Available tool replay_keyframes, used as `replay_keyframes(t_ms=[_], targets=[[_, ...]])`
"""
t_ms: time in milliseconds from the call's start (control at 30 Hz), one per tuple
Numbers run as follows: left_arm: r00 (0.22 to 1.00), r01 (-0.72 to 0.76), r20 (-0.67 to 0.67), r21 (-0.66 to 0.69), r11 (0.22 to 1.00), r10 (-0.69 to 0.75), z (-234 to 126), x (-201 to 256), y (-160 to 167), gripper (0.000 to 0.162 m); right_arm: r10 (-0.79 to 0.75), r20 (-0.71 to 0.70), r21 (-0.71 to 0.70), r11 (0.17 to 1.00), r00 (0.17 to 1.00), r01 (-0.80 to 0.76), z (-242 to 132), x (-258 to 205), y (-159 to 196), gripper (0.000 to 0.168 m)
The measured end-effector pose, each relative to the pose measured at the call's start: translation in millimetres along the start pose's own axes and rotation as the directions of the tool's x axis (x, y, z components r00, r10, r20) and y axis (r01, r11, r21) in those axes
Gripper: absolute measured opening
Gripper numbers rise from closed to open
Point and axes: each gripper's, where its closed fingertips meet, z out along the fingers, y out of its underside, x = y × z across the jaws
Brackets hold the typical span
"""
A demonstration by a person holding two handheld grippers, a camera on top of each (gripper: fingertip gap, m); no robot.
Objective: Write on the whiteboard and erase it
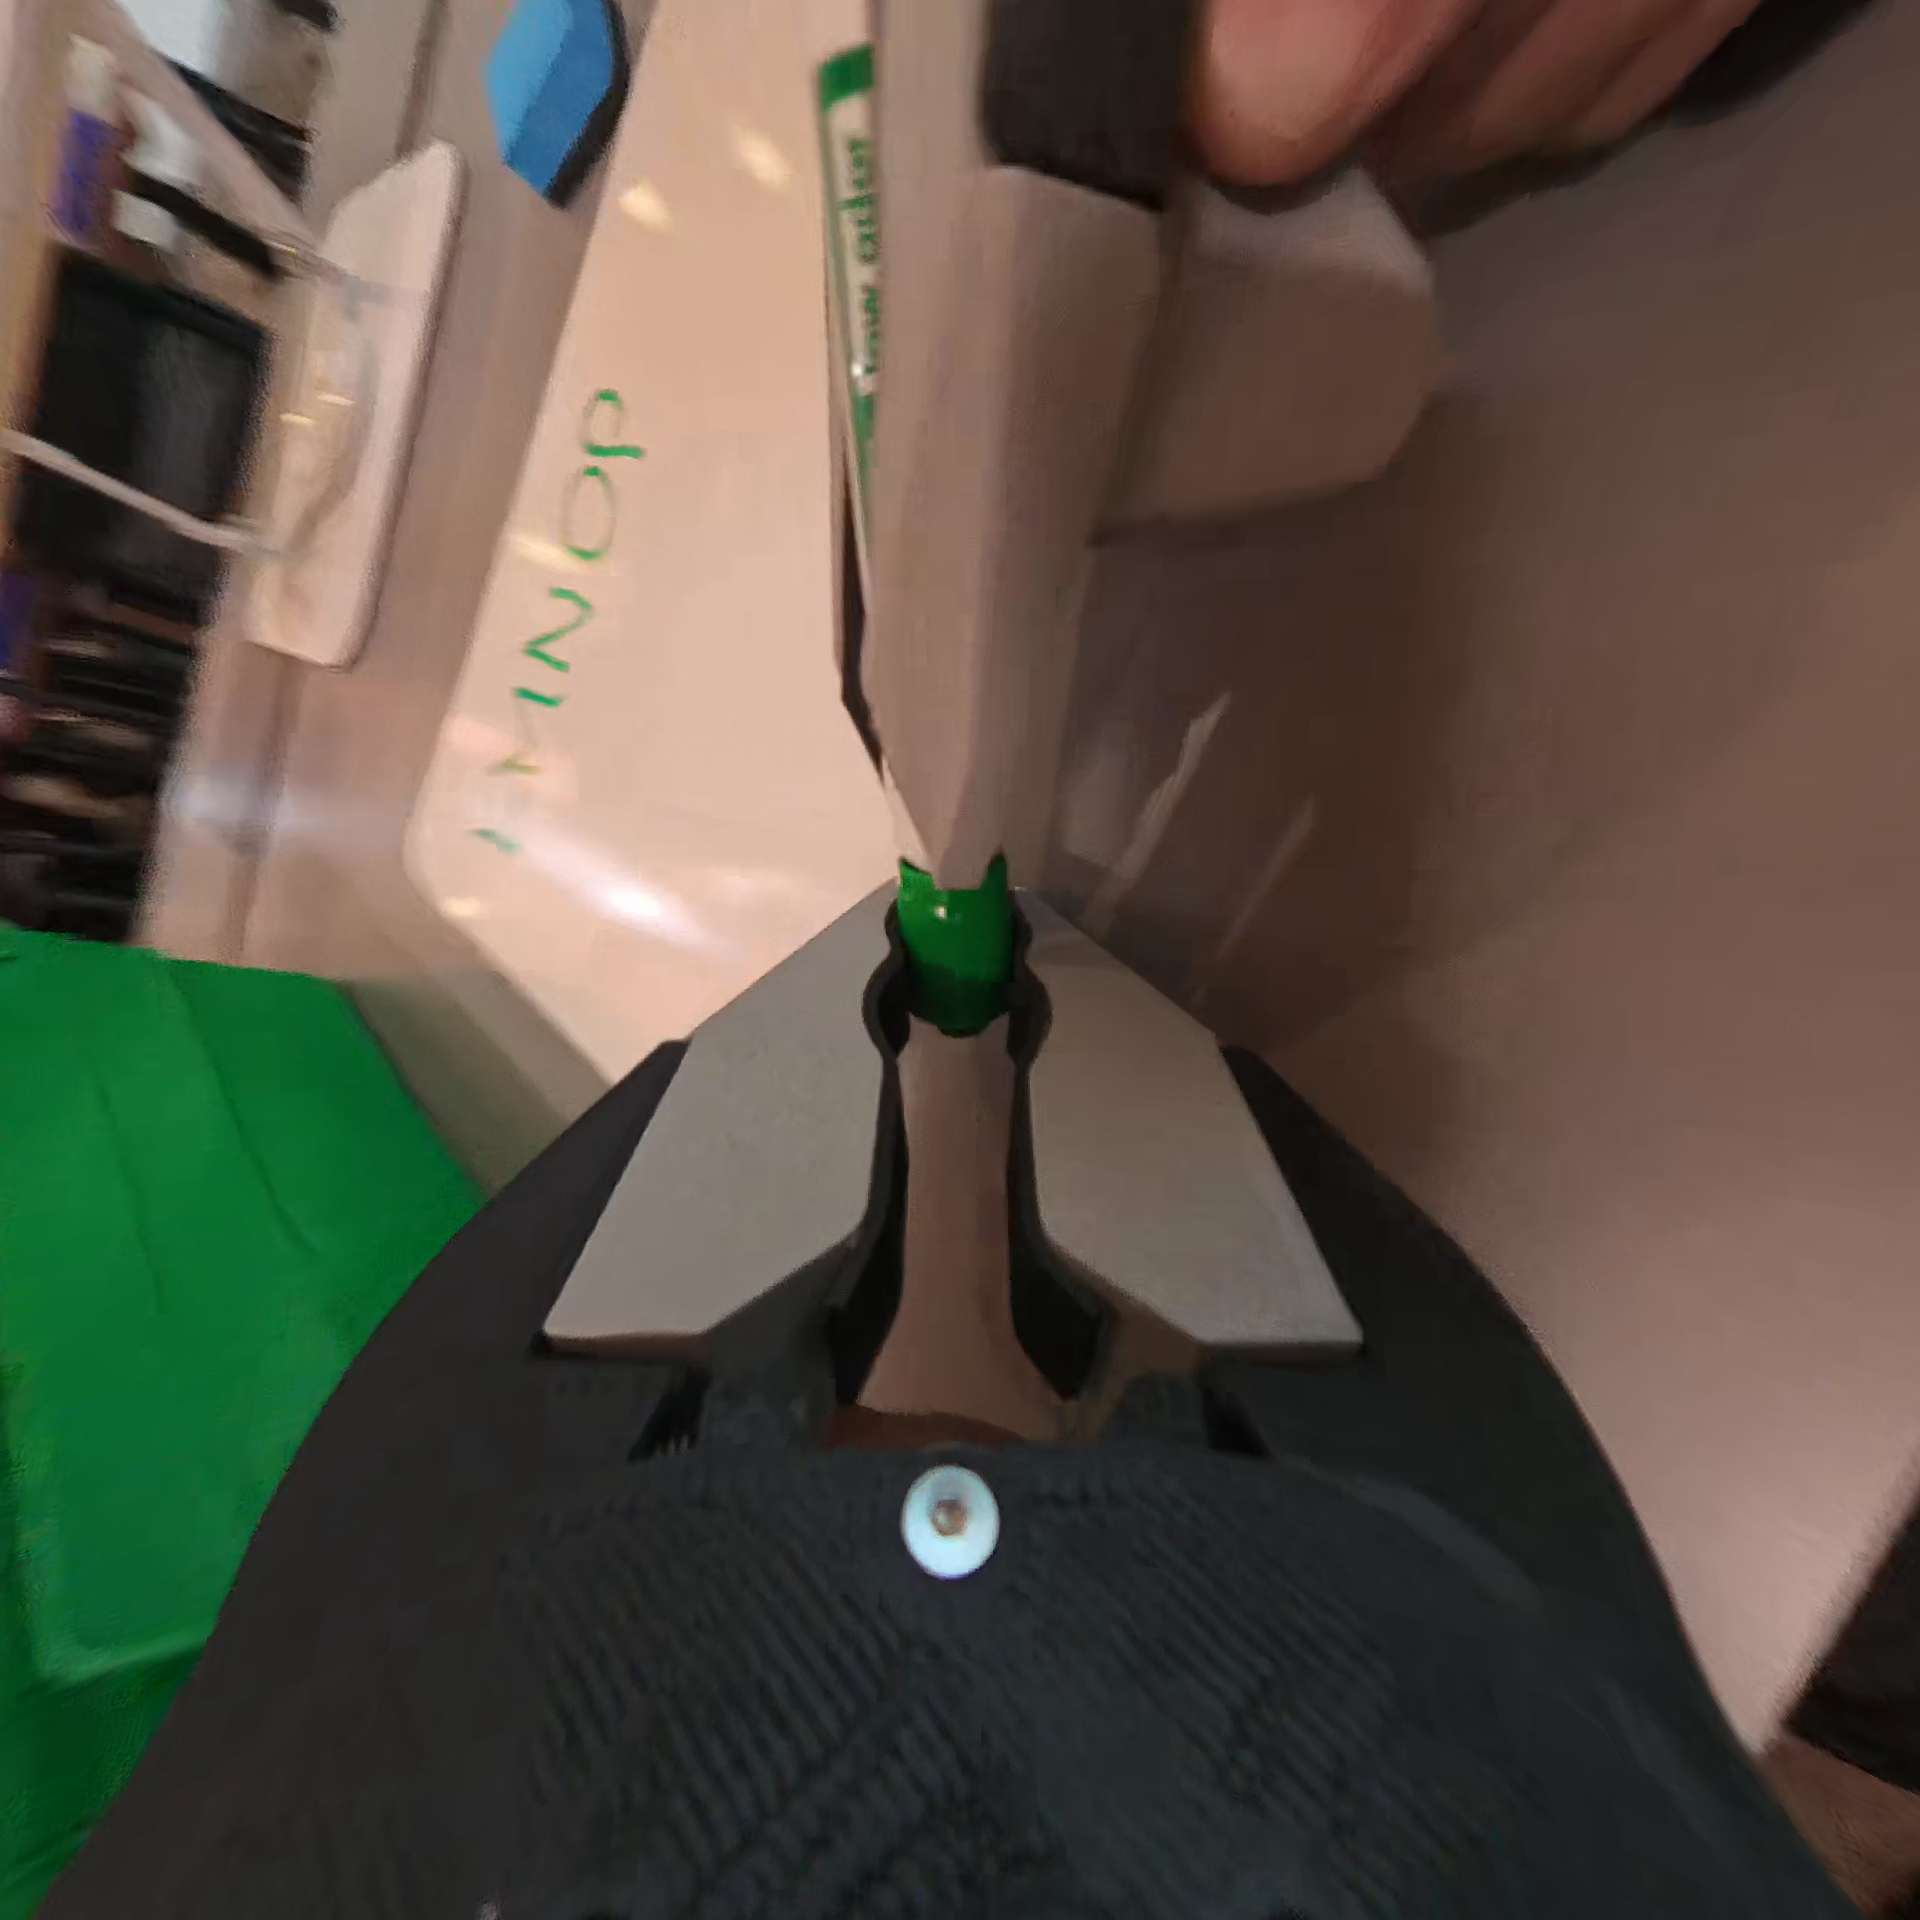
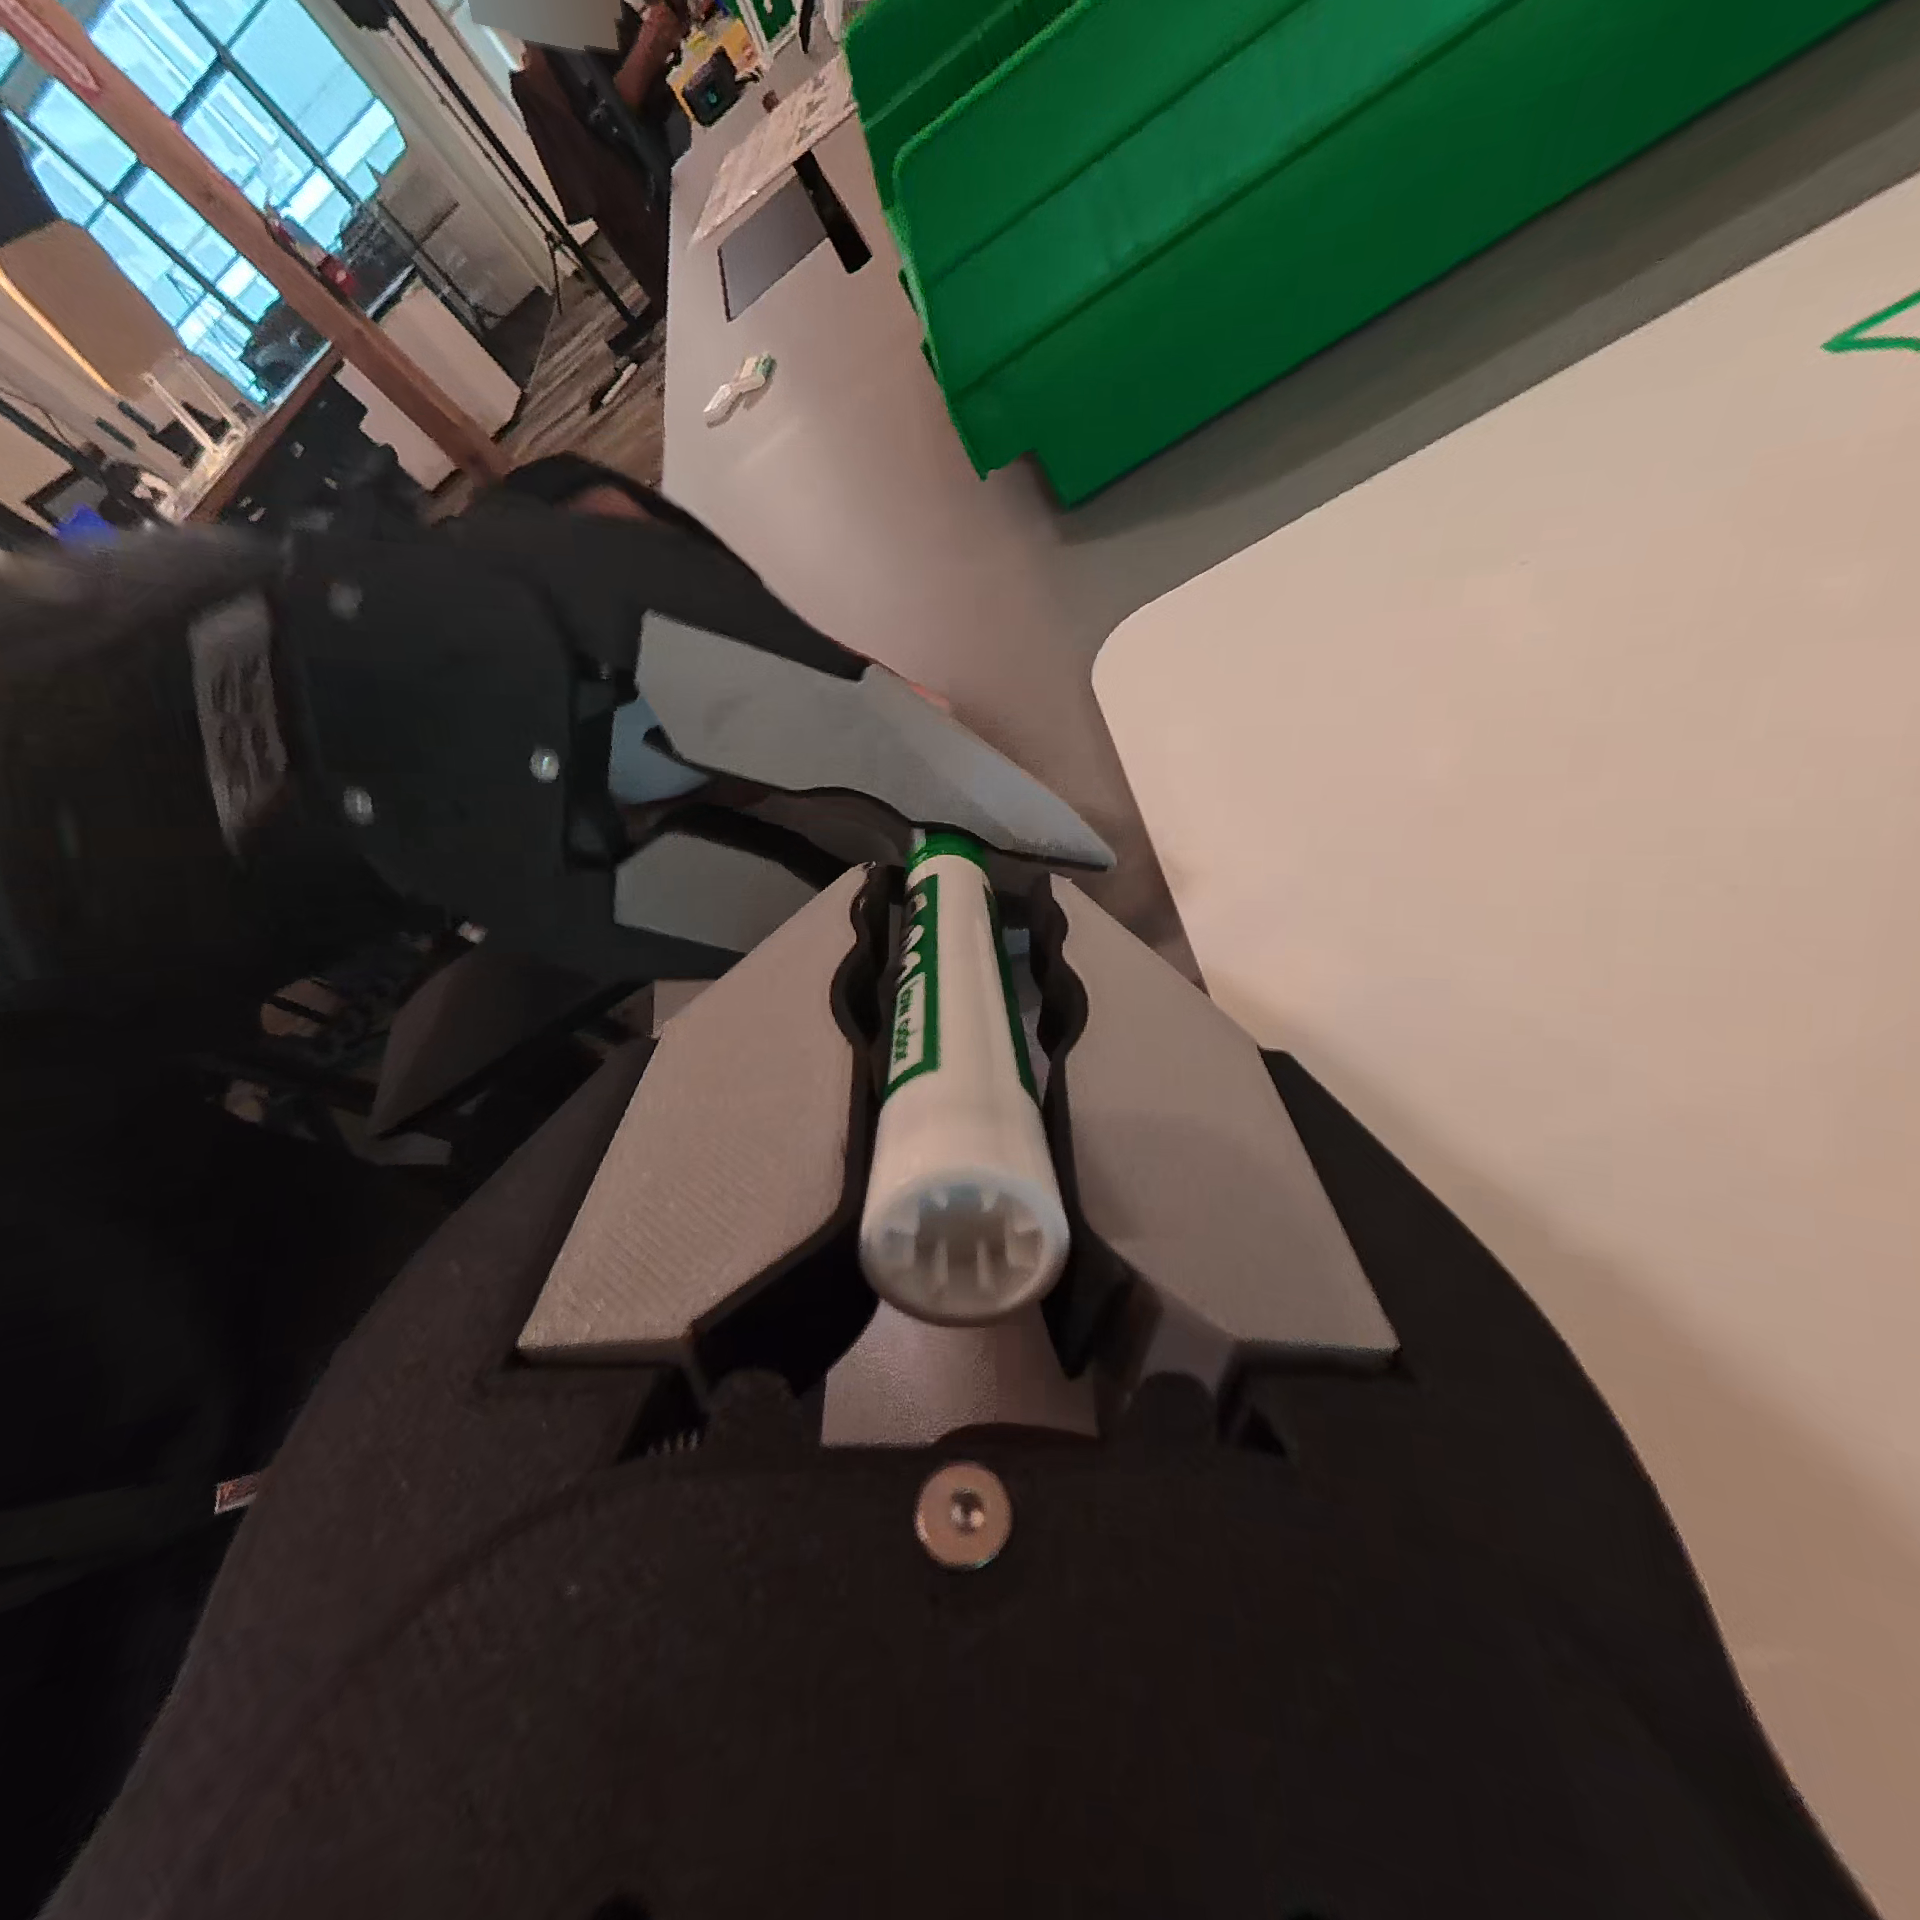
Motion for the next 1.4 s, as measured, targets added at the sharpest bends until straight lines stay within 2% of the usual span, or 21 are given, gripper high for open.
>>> replay_keyframes(t_ms=[67,200,533,667,733,767,833,900,1000,1133,1267,1400], targets=[[0.984,0.094,-0.152,0.015,0.996,-0.090,-4.2,9.1,-2.0,0.010,-0.047,0.011,0.001,0.999,0.999,0.046,-0.2,-4.5,-1.0,0.027],[0.969,0.081,-0.234,-0.018,0.997,-0.083,-7.5,13.2,-0.1,0.010,-0.102,0.003,-0.010,0.995,0.995,0.102,2.0,-7.3,-0.7,0.027],[0.986,0.060,-0.152,-0.021,0.998,-0.062,-3.2,6.3,1.6,0.012,-0.060,-0.013,-0.001,0.998,0.998,0.060,2.9,-2.4,-2.1,0.028],[0.993,0.073,-0.097,0.058,0.996,-0.068,-7.6,-4.1,-8.5,0.013,-0.035,0.019,0.075,0.997,0.999,0.033,-4.7,-4.0,-13.3,0.028],[0.994,0.095,-0.060,0.064,0.993,-0.091,-8.8,-13.2,-4.4,0.026,-0.022,0.057,0.143,0.990,0.998,0.013,-15.1,-6.6,-23.6,0.028],[0.992,0.114,-0.053,0.064,0.991,-0.111,-8.3,-16.5,-0.4,0.026,-0.009,0.090,0.180,0.984,0.996,-0.007,-21.8,-8.6,-29.2,0.028],[0.980,0.188,-0.091,0.105,0.977,-0.179,-8.1,-15.7,1.6,0.027,0.031,0.168,0.238,0.969,0.985,-0.071,-33.6,-11.9,-38.1,0.028],[0.956,0.282,-0.147,0.205,0.937,-0.255,-12.1,-14.8,-8.5,0.028,0.048,0.268,0.274,0.954,0.962,-0.124,-41.8,-20.5,-45.2,0.028],[0.933,0.355,-0.184,0.354,0.865,-0.308,-24.6,-22.1,-26.0,0.025,0.054,0.305,0.274,0.951,0.951,-0.142,-42.1,-23.5,-45.8,0.028],[0.911,0.410,-0.233,0.403,0.818,-0.342,-30.4,-22.4,-37.7,0.030,0.026,0.304,0.291,0.949,0.952,-0.119,-42.5,-26.0,-47.9,0.028],[0.904,0.426,-0.258,0.471,0.772,-0.342,-36.7,-21.9,-52.1,0.025,0.042,0.344,0.286,0.947,0.938,-0.148,-41.1,-29.7,-47.4,0.028],[0.916,0.398,-0.260,0.494,0.773,-0.305,-38.9,-17.7,-58.2,0.025,0.044,0.342,0.268,0.953,0.939,-0.142,-37.2,-30.5,-43.8,0.029]])
